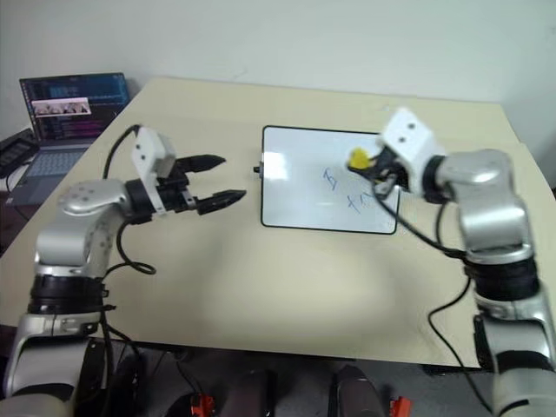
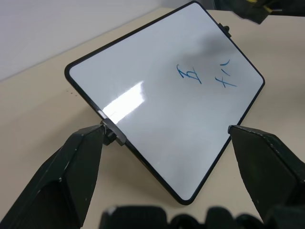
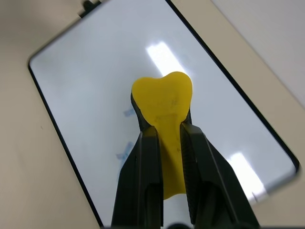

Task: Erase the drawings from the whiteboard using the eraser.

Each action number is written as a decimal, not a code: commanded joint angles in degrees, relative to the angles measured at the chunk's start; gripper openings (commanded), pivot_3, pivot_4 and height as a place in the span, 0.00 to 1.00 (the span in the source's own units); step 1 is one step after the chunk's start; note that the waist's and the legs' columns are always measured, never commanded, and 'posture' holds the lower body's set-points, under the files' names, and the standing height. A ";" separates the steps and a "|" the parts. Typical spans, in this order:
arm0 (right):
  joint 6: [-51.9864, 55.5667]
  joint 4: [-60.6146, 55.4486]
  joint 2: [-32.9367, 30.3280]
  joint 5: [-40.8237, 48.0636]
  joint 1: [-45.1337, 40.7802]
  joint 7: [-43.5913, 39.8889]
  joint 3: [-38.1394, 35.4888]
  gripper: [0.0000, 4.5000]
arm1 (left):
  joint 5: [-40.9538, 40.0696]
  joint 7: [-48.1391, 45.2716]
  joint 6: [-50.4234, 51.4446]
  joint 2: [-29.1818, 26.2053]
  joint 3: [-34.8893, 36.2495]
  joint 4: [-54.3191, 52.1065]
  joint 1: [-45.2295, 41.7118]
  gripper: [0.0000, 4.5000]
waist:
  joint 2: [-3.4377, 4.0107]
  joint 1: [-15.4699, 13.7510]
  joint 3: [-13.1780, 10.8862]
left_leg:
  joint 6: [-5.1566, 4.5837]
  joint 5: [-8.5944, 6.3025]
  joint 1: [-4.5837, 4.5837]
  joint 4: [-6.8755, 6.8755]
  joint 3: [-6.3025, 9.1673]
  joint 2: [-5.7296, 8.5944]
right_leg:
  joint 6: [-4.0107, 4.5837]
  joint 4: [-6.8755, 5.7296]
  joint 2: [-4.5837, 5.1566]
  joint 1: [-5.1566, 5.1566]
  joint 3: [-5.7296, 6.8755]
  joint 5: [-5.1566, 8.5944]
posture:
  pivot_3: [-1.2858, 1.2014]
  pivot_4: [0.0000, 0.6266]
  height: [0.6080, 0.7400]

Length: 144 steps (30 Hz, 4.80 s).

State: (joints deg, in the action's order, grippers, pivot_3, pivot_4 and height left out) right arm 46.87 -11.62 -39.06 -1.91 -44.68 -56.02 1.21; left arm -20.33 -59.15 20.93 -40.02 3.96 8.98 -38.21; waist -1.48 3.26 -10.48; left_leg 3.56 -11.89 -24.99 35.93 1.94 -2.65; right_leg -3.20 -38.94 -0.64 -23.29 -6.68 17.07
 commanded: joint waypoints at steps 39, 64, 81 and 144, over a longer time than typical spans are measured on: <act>-3.71 -1.29 -10.61 11.12 8.48 6.89 -5.88 0.05 | 0.99 -2.59 -0.99 1.00 -1.90 0.59 -2.36 1.00 | 0.01 -0.04 -0.02 | 0.01 0.01 0.09 0.13 -0.09 -0.01 | -0.01 -0.15 -0.01 0.06 -0.07 -0.01 | 0.52 0.24 1.00; -7.38 25.50 15.36 -5.15 -15.72 26.86 17.96 0.05 | 2.41 -1.98 -1.88 6.29 -5.22 0.26 -1.66 1.00 | 0.00 0.08 -0.02 | 0.07 0.06 0.19 0.36 -0.05 -0.02 | 0.01 -0.67 -0.05 0.03 -0.06 -0.01 | 0.52 0.24 1.00; -15.95 35.07 19.18 -13.31 -15.43 20.61 25.00 0.05 | 1.32 -0.96 -0.15 5.11 -3.83 -2.74 0.32 1.00 | 0.00 1.62 -0.01 | 0.06 0.06 0.23 0.96 0.06 -0.03 | -0.06 -1.15 -0.13 0.12 -0.08 -0.06 | 0.52 0.24 1.00; 4.29 0.51 2.50 -5.02 -3.61 10.91 -1.54 0.04 | 1.12 -1.96 -0.10 5.54 -4.15 -1.31 -2.10 1.00 | 0.06 0.28 -0.06 | 0.08 0.19 0.10 0.69 0.34 0.00 | 0.06 -0.96 -0.12 0.08 0.18 -0.06 | 0.52 0.24 1.00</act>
State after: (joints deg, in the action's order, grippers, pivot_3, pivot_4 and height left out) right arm 50.96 -6.88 -35.38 -8.93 -48.13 -44.80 3.03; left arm -18.05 -60.79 21.67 -34.06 -1.74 8.86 -39.00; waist -1.43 3.54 -10.54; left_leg 3.64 -11.70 -24.88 36.62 2.27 -2.65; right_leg -3.14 -39.90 -0.77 -23.21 -6.52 17.01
